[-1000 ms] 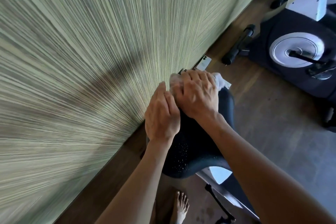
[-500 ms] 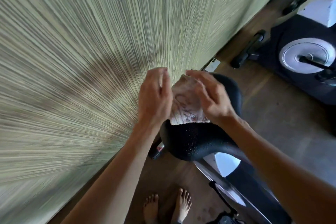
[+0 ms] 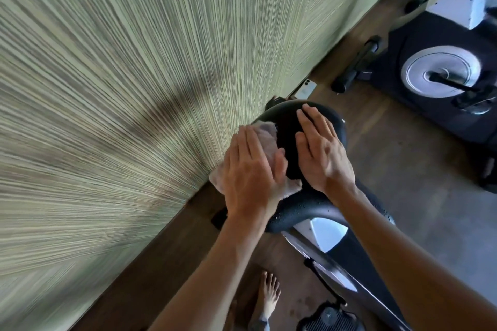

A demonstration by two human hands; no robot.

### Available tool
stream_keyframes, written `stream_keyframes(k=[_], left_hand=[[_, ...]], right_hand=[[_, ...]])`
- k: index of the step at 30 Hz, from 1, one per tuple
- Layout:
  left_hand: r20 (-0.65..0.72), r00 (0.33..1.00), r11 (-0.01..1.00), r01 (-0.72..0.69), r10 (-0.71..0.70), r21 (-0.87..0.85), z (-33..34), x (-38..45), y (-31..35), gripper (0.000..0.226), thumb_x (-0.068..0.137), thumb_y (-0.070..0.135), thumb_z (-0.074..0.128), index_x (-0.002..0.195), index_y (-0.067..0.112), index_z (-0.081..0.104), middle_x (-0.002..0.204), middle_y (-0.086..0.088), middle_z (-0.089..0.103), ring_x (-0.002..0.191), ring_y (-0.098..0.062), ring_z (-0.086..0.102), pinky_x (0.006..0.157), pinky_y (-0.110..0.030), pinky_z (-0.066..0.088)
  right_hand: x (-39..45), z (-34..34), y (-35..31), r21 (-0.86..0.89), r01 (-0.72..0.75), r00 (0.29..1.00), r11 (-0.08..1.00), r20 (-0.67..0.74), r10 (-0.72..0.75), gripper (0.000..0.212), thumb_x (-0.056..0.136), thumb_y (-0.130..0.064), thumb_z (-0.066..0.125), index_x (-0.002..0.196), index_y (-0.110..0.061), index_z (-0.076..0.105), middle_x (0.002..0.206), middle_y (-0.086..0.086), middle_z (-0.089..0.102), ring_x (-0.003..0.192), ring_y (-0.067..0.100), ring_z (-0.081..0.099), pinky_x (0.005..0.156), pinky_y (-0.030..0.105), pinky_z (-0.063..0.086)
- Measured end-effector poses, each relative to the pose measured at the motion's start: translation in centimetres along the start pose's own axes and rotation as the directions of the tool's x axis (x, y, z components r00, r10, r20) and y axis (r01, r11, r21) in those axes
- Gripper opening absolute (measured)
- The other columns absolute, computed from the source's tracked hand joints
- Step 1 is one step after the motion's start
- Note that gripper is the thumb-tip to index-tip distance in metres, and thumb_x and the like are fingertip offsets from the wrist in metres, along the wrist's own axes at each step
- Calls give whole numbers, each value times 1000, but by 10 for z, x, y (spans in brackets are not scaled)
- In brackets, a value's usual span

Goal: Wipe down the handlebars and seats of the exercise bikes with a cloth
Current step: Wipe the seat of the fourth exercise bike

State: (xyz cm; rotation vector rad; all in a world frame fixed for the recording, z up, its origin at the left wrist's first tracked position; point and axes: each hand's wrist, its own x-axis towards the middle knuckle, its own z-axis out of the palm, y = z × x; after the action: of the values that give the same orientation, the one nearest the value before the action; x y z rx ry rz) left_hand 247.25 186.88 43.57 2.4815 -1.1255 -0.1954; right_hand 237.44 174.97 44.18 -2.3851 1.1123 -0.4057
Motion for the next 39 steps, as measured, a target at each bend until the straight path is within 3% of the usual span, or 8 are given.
stream_keyframes(k=[5,9,13,18,23,29,36,39], left_hand=[[-10,999,999,-31,31,-29,1,-15,1,76,103,52,30,156,-2,31,162,-21,34,153,-30,30,124,-44,28],[113,983,989,-148,144,27,-5,27,4,77,102,53,20,159,0,26,165,-20,29,154,-29,28,124,-39,21],[192,972,991,-137,136,-9,-6,76,11,73,106,51,32,160,2,21,162,-17,36,146,-27,40,118,-38,34],[39,969,968,-244,242,56,1,54,0,76,103,56,31,154,1,36,155,-18,48,140,-28,50,116,-38,39],[4,957,953,-289,290,87,0,15,-5,75,102,53,28,157,2,35,163,-15,35,153,-22,30,126,-32,10],[-99,885,890,-450,455,68,22,-58,-2,68,104,45,41,154,-1,39,161,-21,36,153,-29,30,124,-46,26],[-121,843,851,-512,525,118,54,-64,44,69,102,41,46,153,-6,38,159,-27,37,150,-34,35,122,-47,31],[-75,806,809,-587,587,29,46,-51,48,65,102,40,46,148,-6,45,156,-26,42,149,-34,37,123,-46,29]], right_hand=[[-1,-2,0,53,-27,999,998,-23,28,55,103,-30,32,154,-11,44,164,4,34,151,13,23,121,15,10],[-1,-3,0,61,-25,999,998,-23,26,54,104,-29,33,153,-9,45,164,5,35,151,11,24,122,15,10],[4,0,4,86,-10,999,996,-38,13,52,104,-27,34,150,-8,48,162,5,38,151,13,28,122,13,9],[7,0,10,153,-16,998,988,-57,25,50,103,-26,35,146,-10,55,157,4,46,148,15,35,125,29,22],[7,4,9,183,-10,998,983,-64,23,50,101,-24,36,144,-8,57,155,5,48,147,17,37,124,34,26],[8,2,15,242,11,996,970,-85,10,49,101,-25,37,140,-6,61,152,7,52,145,19,42,123,37,29],[7,-13,27,713,-76,992,697,-20,128,40,102,-12,38,119,-2,72,131,4,69,130,12,58,117,32,38],[8,-23,34,806,-130,974,578,-7,228,39,101,-17,38,115,-5,73,124,7,73,126,19,62,117,43,40]])
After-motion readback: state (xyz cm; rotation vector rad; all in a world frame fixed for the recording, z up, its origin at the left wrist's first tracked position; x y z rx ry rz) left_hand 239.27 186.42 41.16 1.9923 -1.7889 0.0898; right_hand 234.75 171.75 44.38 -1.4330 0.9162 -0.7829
